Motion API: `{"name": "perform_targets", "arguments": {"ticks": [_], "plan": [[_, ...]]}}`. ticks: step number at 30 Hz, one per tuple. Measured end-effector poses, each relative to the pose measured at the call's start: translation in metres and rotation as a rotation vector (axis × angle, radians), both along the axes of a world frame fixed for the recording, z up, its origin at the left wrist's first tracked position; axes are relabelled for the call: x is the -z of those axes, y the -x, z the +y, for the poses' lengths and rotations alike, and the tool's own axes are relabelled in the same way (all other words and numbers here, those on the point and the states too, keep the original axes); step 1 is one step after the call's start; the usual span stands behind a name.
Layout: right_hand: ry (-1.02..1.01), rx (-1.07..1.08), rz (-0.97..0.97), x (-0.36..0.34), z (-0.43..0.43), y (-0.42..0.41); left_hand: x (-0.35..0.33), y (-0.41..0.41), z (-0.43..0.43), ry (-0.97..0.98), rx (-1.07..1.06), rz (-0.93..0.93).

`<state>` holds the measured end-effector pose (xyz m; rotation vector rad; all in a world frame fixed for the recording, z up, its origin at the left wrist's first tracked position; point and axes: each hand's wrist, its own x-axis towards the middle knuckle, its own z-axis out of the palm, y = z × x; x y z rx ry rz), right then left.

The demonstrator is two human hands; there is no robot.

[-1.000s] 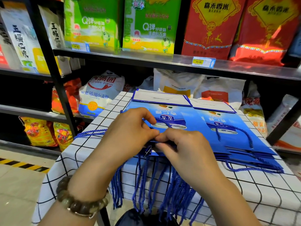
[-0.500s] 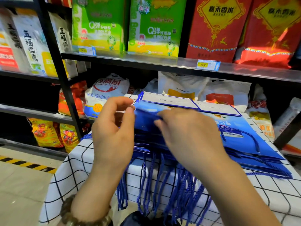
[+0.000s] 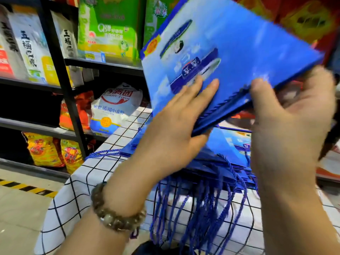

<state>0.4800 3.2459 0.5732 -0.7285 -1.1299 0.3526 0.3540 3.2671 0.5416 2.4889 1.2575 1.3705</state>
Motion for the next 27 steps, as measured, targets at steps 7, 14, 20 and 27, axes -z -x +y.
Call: {"name": "perform_targets", "arguments": {"ticks": [7,14,20,27], "plan": [[0.703,0.045,-0.25,0.061,0.008,-0.028,0.03,0.026,0.011,0.366,-0.064,0.476],[0.583,0.444,-0.999,0.054,0.001,-0.035,0.026,0.029,0.004,0.51,-0.037,0.419],[0.487,-0.179,-1.061,0.072,0.009,-0.013,0.024,0.04,-0.005,0.451,-0.043,0.34],[0.5,-0.119,-0.816,0.071,0.012,-0.024,0.007,0.061,-0.014,0.495,-0.075,0.283]]}}
